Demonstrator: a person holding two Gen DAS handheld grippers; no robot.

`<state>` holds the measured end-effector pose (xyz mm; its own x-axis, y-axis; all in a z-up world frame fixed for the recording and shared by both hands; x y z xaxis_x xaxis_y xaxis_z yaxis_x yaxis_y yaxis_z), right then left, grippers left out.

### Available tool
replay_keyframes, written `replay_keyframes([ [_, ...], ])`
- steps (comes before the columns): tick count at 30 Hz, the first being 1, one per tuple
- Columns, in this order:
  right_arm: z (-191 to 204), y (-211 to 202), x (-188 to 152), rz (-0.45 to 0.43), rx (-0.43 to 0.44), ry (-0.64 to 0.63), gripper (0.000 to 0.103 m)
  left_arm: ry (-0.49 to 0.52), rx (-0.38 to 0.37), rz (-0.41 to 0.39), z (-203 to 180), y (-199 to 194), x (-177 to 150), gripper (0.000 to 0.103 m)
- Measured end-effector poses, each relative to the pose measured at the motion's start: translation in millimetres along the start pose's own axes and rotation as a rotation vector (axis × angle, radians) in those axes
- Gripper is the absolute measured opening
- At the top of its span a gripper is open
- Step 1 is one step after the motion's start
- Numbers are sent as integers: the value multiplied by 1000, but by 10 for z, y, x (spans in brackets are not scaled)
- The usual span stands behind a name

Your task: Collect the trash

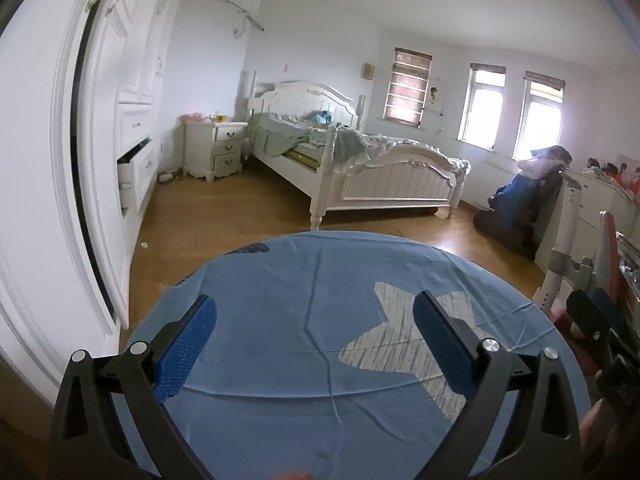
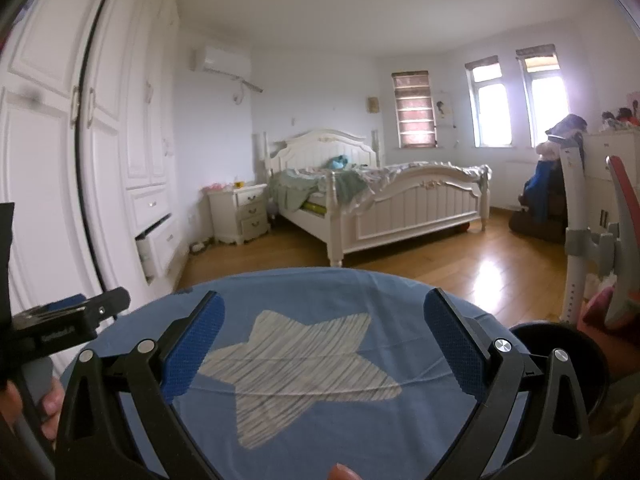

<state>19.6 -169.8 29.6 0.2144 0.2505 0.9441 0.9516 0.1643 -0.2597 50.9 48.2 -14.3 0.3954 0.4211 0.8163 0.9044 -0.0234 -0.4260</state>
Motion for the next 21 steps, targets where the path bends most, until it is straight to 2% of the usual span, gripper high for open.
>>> replay_keyframes([
  [8, -3, -11, 6, 0, 0, 4, 98, 10, 28, 17, 6, 36, -62, 98],
  [21, 14, -15, 2, 1, -1, 3, 98, 3, 19, 27, 8, 39, -62, 98],
])
Point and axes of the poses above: each gripper's, at about its wrist camera, not at the fingertips, and y roughly the way its jaws point, z to its left, x to its top, the point moved 3 cm from there along y, roughly the way its jaws point, and after that the axes turned 15 degrees about -y, right-handed, at the moved point
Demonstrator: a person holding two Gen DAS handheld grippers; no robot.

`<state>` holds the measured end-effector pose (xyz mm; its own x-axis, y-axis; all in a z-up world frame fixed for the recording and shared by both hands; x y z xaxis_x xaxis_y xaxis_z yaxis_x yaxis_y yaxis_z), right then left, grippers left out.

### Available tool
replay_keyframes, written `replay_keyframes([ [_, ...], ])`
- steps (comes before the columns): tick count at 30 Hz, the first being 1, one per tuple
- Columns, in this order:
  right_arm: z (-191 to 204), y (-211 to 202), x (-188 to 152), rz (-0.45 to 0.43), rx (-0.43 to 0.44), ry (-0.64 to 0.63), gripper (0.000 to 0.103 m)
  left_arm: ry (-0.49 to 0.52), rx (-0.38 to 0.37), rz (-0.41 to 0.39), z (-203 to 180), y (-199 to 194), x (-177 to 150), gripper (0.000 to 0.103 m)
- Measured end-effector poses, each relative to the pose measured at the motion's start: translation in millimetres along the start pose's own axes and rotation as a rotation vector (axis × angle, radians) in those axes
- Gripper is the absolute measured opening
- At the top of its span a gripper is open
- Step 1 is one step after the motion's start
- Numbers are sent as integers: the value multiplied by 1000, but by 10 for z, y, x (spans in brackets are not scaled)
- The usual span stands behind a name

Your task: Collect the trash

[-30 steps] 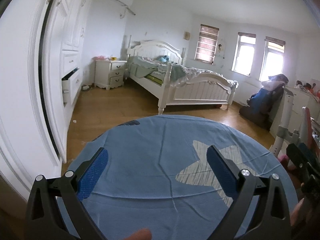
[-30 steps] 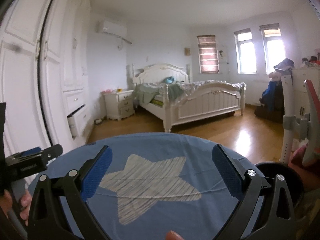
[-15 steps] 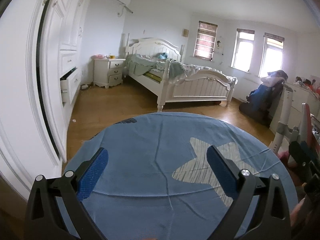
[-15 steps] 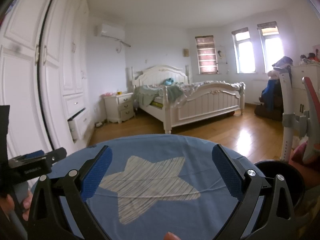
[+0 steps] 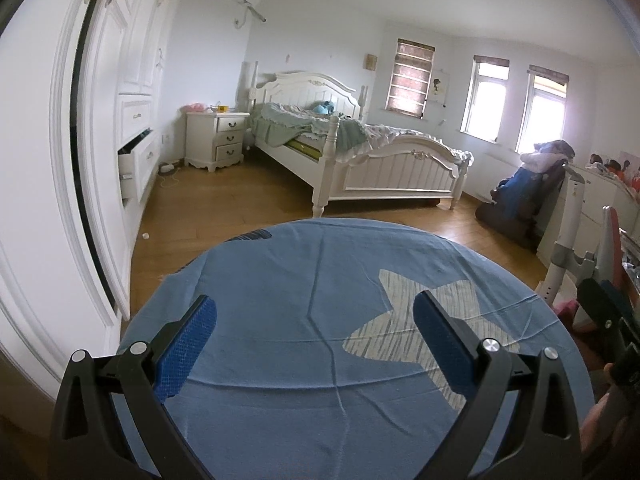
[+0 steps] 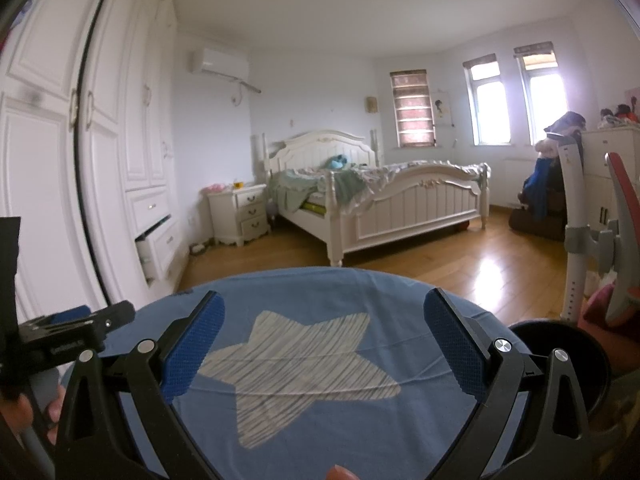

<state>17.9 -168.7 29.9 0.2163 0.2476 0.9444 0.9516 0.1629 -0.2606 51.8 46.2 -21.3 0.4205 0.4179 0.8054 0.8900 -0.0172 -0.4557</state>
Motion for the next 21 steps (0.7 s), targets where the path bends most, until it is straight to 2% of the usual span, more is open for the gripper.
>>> replay_keyframes([
  [7, 6, -1, 2, 1, 0, -1, 98, -13, 12, 13, 24, 9, 2, 98],
  [10, 3, 1, 5, 1, 0, 1, 98, -17, 62, -14, 49, -34, 2, 98],
  [14, 6, -1, 5, 2, 0, 1, 98, -14, 56, -35, 37, -76, 12, 98],
  [21, 6, -6, 10, 2, 0, 1, 98, -7, 39, -27, -11, -81, -29, 98],
])
Point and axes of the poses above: each gripper's, at about its wrist camera, not at the fingertips, and y roughly the way its jaws point, z to its left, x to its top, the point moved 3 cm from there along y, roughly the way its jaws point, and after that the axes turned 15 degrees about -y, right-handed, at the moved point
